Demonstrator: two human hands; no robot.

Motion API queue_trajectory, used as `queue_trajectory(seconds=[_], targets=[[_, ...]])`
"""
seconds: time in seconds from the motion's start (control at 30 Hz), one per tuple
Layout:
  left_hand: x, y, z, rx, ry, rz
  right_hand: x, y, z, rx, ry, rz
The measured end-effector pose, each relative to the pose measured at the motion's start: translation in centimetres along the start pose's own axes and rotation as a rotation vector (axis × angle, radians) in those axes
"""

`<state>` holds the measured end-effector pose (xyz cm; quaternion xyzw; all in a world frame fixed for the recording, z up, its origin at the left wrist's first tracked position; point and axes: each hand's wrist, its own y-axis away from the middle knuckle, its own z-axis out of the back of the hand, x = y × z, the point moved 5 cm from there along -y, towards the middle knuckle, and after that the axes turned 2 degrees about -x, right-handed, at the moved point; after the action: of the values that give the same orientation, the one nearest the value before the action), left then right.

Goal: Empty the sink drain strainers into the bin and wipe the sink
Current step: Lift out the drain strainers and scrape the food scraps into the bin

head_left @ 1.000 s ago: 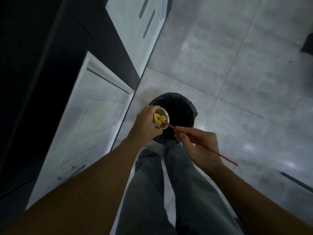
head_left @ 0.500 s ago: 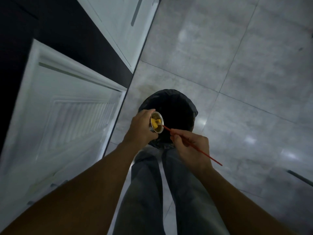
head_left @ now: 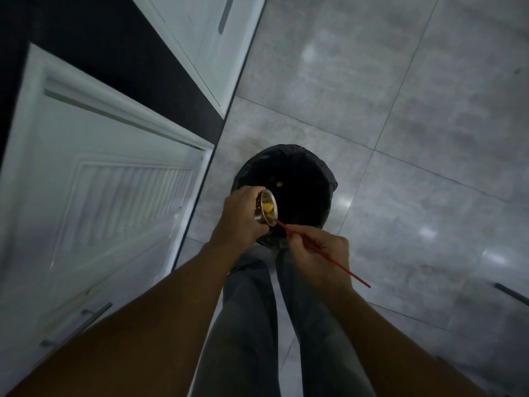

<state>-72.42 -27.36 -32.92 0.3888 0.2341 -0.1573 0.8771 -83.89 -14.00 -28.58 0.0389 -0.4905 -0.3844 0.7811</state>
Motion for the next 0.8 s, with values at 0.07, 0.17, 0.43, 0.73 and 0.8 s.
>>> queue_trajectory(seconds=[0.07,0.17,0.43,0.73,0.8], targets=[[-0.1,0.0,-0.1,0.006,-0.006,-0.008,-0.6,0.0,0.7,-0.04,0.003,-0.009],[-0.3,0.0,-0.4,0.009,-0.022,-0.02,-1.0,0.2,2.0,-0.079,-0.01,0.004],[-1.3,0.1,-1.8,0.023,-0.023,-0.07,-1.2,-0.1,1.2,-0.004,-0.013,0.089],[-1.2,-0.3,-2.6,-0.008,-0.067,0.001,-2.3,-0.6,3.6,-0.078,-0.059,0.054],[-1.4,-0.2,-2.9,-0.002,-0.066,0.006,-2.0,-0.7,3.6,-0.059,-0.095,0.088]])
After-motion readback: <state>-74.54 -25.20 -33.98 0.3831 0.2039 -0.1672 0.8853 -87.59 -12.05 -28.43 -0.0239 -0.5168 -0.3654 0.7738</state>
